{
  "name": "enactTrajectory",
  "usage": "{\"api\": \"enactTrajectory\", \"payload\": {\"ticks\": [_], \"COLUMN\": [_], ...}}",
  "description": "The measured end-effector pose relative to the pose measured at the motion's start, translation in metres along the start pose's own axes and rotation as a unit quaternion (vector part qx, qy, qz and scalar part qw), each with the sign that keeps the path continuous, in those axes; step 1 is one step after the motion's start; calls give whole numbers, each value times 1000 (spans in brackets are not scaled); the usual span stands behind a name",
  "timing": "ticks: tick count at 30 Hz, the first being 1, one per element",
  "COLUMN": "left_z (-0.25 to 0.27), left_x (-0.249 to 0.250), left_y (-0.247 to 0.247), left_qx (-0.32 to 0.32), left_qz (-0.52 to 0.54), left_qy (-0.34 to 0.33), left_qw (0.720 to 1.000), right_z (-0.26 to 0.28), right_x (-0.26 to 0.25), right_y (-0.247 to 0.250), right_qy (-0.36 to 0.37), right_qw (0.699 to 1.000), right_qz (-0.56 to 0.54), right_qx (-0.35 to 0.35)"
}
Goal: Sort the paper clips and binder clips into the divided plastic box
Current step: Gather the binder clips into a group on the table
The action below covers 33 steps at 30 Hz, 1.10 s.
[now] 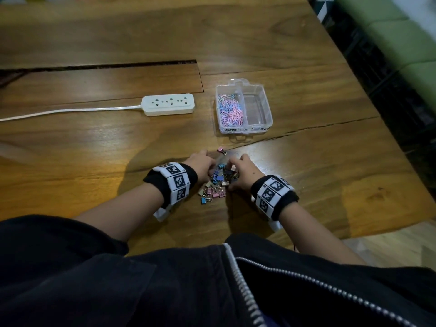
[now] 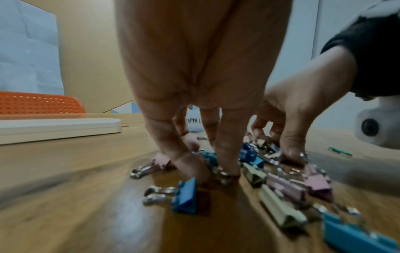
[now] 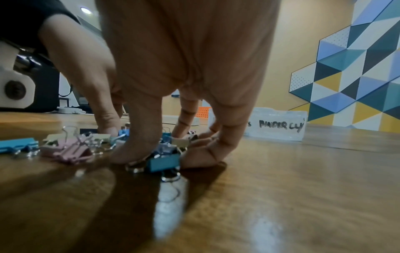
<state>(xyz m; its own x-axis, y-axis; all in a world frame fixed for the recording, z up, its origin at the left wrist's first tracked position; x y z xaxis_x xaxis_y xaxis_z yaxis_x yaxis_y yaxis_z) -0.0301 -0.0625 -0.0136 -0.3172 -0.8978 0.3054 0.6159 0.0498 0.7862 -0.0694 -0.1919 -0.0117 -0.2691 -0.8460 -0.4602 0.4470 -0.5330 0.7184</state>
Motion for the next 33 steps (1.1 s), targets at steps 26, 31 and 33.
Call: {"api": "enactTrajectory", "payload": {"ticks": [26, 31, 33], "left_z": [8, 10, 12], "left_x": [-6, -11, -12], "left_y": [2, -2, -2], "left_qx": [57, 31, 33], "left_qz": [107, 108, 103], "left_qy": [-62, -83, -94], "left_qw": [991, 990, 990], "right_z": [-4, -8, -17], "right_x": [35, 36, 36], "right_y": [23, 72, 93], "right_qy": [-59, -20, -22], "right_qw": [956, 908, 895], "right_qz": [-273, -399, -421], "right_qx": [91, 123, 144]}}
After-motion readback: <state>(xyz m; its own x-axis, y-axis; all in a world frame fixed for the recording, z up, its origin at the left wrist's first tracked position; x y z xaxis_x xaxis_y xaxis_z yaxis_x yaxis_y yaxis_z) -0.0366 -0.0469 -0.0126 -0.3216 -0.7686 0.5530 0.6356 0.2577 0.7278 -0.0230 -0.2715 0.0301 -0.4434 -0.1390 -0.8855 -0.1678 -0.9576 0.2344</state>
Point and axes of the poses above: each hand's wrist, its own z-axis away from the middle knuckle, its own y-axis out of the back of the hand, x = y × z, the point moved 2 cm from there along -z, towards the middle knuckle, and after that the axes turned 1 degree about -z, right-handed, at the moved point
